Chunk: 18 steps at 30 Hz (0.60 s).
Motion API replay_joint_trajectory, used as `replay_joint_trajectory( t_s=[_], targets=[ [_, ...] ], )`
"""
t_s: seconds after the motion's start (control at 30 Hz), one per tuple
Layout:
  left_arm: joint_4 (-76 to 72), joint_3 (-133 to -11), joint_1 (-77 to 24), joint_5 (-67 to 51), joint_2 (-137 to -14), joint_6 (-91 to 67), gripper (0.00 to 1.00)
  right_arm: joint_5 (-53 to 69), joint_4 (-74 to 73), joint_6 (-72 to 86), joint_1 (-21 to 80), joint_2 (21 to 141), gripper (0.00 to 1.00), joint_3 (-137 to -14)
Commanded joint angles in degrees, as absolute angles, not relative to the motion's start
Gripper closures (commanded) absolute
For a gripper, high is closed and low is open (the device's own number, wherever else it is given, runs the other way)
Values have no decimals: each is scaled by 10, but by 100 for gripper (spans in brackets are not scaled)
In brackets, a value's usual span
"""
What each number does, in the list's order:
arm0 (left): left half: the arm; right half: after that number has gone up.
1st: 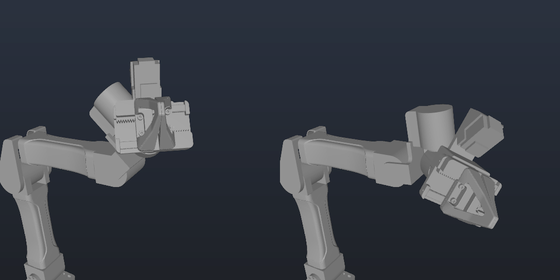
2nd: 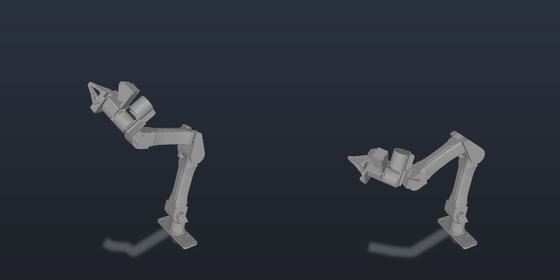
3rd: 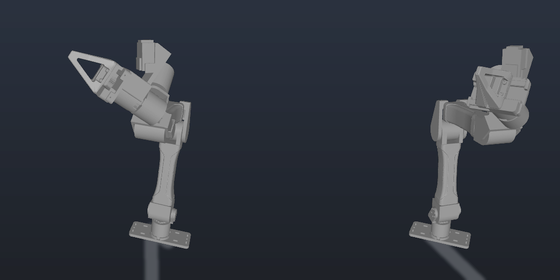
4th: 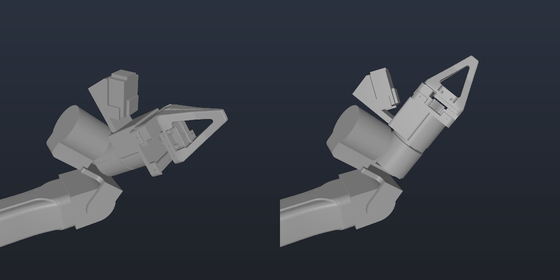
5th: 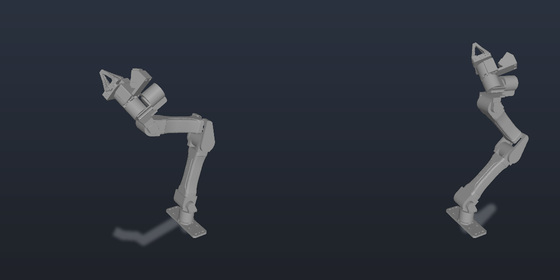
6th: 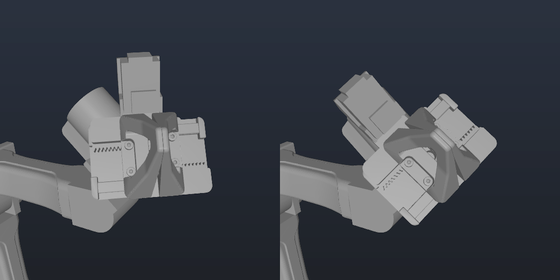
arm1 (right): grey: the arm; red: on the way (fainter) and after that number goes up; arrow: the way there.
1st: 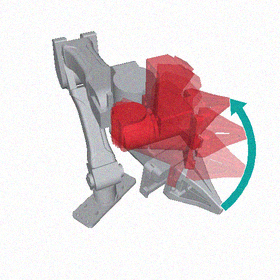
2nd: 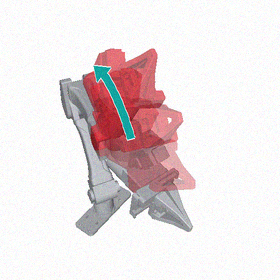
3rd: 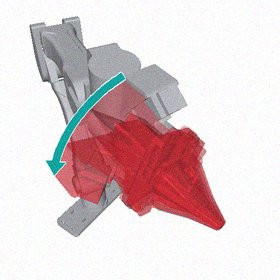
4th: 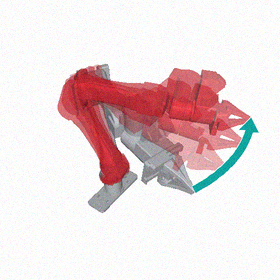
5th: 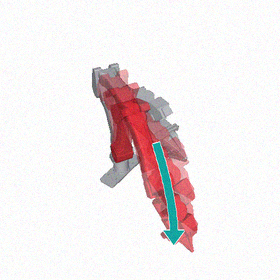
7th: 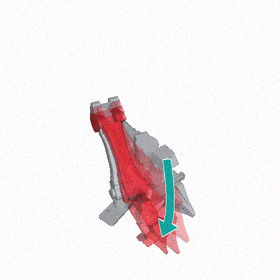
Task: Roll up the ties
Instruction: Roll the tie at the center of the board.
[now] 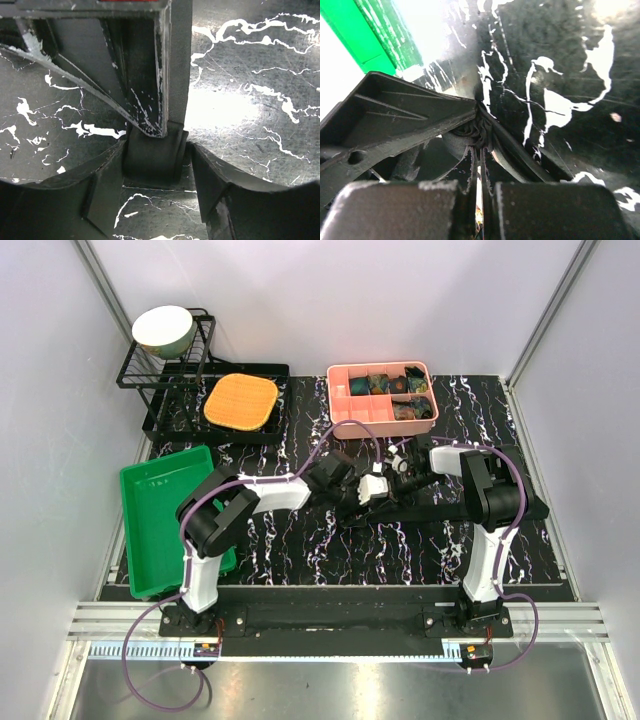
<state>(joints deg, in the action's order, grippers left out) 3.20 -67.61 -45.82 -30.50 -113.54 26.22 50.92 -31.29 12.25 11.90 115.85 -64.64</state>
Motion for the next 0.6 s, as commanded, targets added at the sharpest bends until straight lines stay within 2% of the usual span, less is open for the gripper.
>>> replay_joint_trajectory(
  t_s=[0.0,0.57],
  targets=[
    [39,-638,-450,-304,-1150,242,39,332,-340,76,120,1172,100,-645],
    [-162,-599,-438,-395,-1162,153,40,272,-390,25,136,1196,100,-686]
  ],
)
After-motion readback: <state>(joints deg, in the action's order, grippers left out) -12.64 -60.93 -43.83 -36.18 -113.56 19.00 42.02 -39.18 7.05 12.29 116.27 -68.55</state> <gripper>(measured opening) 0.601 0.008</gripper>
